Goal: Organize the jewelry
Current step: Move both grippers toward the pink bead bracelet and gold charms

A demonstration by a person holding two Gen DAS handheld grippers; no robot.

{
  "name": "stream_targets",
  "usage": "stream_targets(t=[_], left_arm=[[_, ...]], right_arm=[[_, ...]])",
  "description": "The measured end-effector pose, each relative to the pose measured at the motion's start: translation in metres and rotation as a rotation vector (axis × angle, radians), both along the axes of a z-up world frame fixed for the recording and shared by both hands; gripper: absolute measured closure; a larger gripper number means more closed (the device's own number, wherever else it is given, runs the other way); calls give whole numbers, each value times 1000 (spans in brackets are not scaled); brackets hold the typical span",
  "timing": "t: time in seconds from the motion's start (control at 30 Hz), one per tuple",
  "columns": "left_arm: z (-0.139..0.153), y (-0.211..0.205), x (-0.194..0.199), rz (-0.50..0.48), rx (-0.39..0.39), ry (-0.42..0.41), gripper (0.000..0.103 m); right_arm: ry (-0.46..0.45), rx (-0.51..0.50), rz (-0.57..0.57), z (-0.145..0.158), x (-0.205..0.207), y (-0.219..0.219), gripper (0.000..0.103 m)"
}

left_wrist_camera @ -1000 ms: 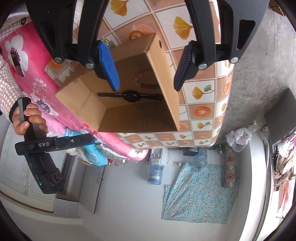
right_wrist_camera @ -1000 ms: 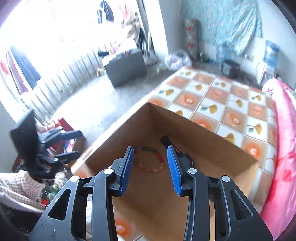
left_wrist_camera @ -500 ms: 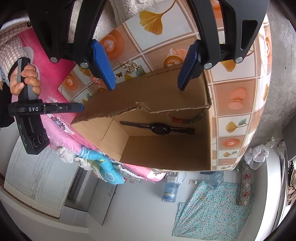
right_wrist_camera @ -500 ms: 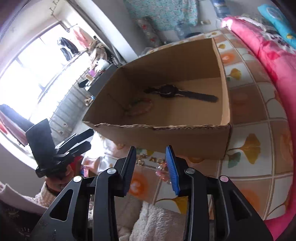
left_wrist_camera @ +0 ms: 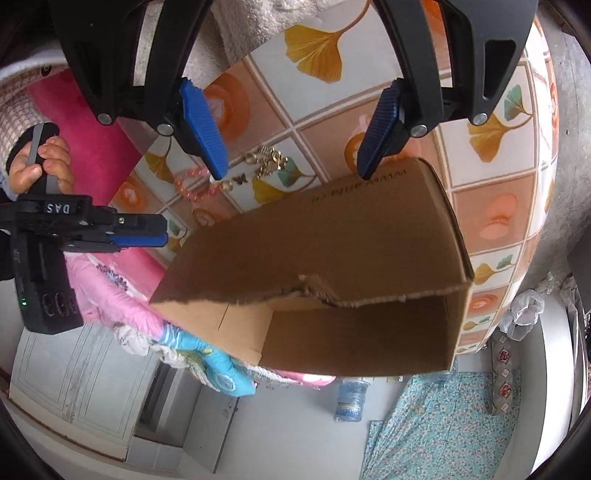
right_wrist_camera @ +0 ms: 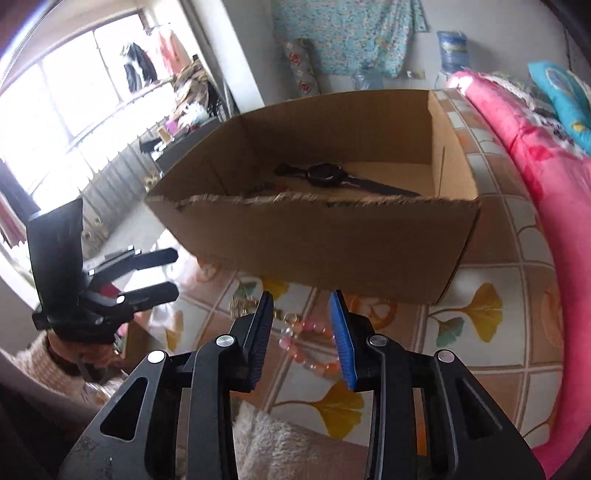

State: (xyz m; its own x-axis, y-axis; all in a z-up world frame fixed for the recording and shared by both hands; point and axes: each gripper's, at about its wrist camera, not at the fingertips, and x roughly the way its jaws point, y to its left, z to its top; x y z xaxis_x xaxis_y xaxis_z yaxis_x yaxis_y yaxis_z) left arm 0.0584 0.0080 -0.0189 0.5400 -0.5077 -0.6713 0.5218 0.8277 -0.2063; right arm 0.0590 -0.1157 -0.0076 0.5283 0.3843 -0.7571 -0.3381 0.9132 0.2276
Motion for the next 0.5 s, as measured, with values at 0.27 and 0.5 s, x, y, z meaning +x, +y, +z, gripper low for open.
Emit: stream_targets(t=[0.27, 0.5], left_arm=[[-23, -22, -7, 2, 134, 2, 32], [-31, -30, 0, 32, 199, 6, 29]], right_arm=[[-19, -275, 97, -34, -8, 43, 78], [18, -286, -19, -43, 8, 6, 92]])
